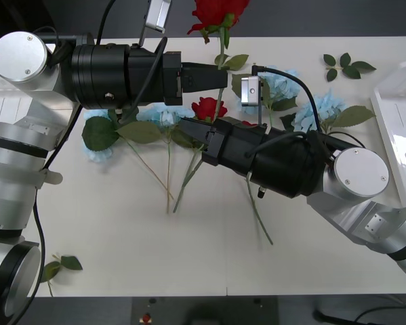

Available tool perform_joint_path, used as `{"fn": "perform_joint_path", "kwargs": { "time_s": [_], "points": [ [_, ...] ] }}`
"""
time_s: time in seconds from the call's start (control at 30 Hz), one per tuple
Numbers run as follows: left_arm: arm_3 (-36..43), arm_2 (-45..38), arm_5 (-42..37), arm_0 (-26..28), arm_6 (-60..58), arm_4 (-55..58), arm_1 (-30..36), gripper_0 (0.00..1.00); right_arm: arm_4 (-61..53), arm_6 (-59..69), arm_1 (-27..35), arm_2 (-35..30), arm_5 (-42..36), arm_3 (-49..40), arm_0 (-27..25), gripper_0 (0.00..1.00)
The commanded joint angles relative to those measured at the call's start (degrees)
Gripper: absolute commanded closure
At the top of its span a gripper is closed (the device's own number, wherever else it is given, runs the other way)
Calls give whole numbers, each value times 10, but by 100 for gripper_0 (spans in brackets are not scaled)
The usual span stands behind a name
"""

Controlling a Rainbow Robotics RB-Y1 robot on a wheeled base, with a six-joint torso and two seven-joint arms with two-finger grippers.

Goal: Put the red flowers into the right box and the blue flowers into the left box

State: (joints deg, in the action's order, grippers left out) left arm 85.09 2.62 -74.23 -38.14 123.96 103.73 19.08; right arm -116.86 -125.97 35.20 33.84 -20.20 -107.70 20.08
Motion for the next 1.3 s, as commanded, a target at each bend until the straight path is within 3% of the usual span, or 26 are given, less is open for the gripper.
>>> {"fn": "perform_joint_path", "kwargs": {
  "time_s": [0.03,0.43,0.73,1.0,1.3],
  "points": [
    [17,-15,-2,-12,30,7,5,0,-6,5,15,-1,3,-10,19,100],
    [17,-15,-2,-12,30,7,5,0,-42,6,52,-26,-27,-11,21,100],
    [9,-17,12,-1,23,3,31,0,-124,16,170,-68,-75,4,20,100],
    [9,-18,8,-1,-45,-77,87,0,-196,20,289,-135,-237,114,22,100],
    [9,-17,3,-1,-214,-258,97,0,-180,27,397,-138,-394,312,71,100]
  ]
}}
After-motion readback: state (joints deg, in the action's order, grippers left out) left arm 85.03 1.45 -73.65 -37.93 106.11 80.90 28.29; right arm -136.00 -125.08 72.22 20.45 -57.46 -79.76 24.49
